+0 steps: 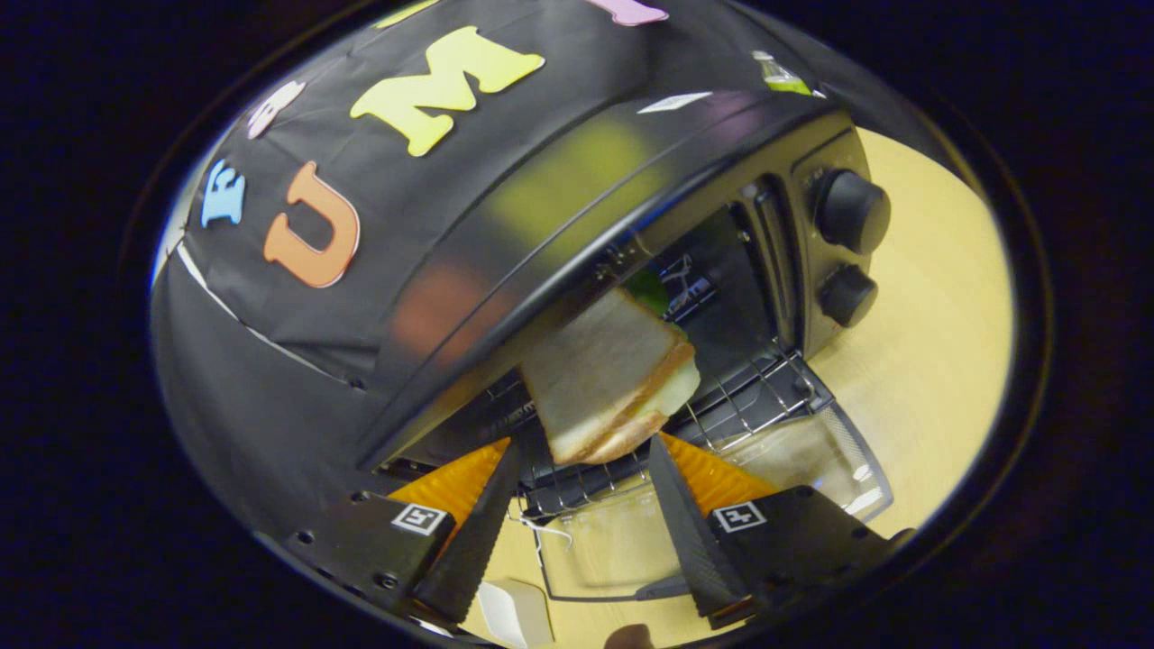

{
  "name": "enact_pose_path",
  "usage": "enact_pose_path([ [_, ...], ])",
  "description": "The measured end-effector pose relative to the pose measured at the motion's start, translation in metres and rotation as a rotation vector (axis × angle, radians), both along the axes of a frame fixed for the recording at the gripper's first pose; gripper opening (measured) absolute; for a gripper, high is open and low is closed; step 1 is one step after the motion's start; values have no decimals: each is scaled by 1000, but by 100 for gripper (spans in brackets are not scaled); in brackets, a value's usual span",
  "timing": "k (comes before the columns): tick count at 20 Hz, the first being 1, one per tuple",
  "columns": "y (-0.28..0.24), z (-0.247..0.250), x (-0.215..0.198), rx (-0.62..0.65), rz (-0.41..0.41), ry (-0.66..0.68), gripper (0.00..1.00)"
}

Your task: Open the toaster oven, put the food inside, and close the toaster oven door.

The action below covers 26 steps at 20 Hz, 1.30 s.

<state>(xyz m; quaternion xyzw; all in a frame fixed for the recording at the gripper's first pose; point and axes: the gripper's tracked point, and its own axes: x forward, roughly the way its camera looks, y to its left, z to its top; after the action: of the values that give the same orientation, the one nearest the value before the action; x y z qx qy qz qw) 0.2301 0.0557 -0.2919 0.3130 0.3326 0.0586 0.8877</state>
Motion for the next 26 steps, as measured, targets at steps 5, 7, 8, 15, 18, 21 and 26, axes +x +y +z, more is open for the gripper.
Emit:
enact_pose_path([
  [5,-7,40,-43,-170,52,-56,92],
  [7,-11,55,-66,-270,73,-91,93],
  [8,-12,60,-79,-314,83,-103,93],
  [15,-17,61,-147,-532,112,-158,97],
  [18,-12,41,-162,-533,127,-132,98],
  [21,-20,0,-168,-579,142,-78,97],
  [26,-32,-71,-166,-648,161,26,98],
])
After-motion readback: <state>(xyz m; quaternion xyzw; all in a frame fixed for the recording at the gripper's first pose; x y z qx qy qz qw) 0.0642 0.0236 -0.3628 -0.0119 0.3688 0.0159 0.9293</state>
